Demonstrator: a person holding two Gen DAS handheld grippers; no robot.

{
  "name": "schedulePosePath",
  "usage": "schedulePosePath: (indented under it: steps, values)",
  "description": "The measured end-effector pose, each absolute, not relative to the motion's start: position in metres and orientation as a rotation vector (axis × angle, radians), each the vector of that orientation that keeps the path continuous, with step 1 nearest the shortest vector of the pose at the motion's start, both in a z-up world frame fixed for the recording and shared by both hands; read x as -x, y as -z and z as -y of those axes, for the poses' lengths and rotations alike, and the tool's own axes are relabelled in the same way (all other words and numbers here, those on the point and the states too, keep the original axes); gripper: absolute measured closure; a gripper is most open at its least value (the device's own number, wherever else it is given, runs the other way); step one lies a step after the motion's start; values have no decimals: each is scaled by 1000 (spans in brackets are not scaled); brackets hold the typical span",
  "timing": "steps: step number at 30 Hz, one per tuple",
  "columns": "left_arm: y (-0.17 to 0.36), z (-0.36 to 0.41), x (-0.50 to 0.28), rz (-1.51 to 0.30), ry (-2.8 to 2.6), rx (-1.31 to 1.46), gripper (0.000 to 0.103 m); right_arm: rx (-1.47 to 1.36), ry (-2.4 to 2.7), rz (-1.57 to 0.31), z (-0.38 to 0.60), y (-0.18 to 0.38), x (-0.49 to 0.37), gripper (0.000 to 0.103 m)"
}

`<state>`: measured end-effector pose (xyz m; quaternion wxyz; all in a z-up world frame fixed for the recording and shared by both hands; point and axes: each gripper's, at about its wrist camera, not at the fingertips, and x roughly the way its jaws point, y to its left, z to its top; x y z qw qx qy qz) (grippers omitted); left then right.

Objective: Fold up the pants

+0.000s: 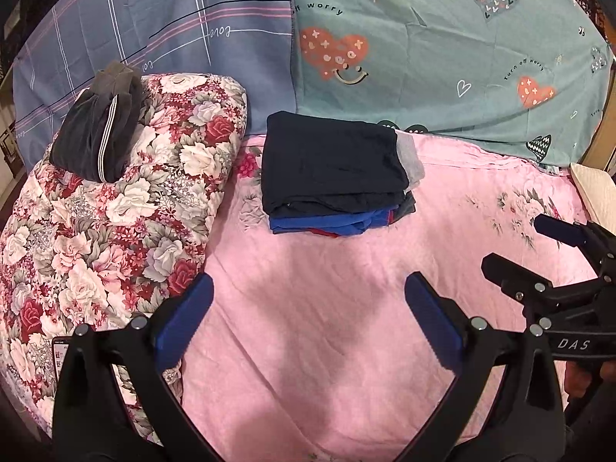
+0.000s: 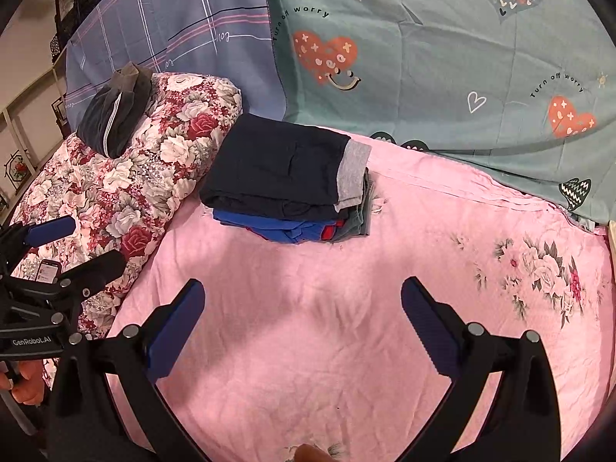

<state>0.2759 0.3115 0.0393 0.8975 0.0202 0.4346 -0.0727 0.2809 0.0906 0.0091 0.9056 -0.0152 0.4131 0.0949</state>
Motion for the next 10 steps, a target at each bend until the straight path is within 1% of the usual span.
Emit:
schedulePosePath:
  steps: [10]
  values:
    - [-40,-315,-275,-903,140,-38,2,34,-204,-853,-91,-10,-280,1]
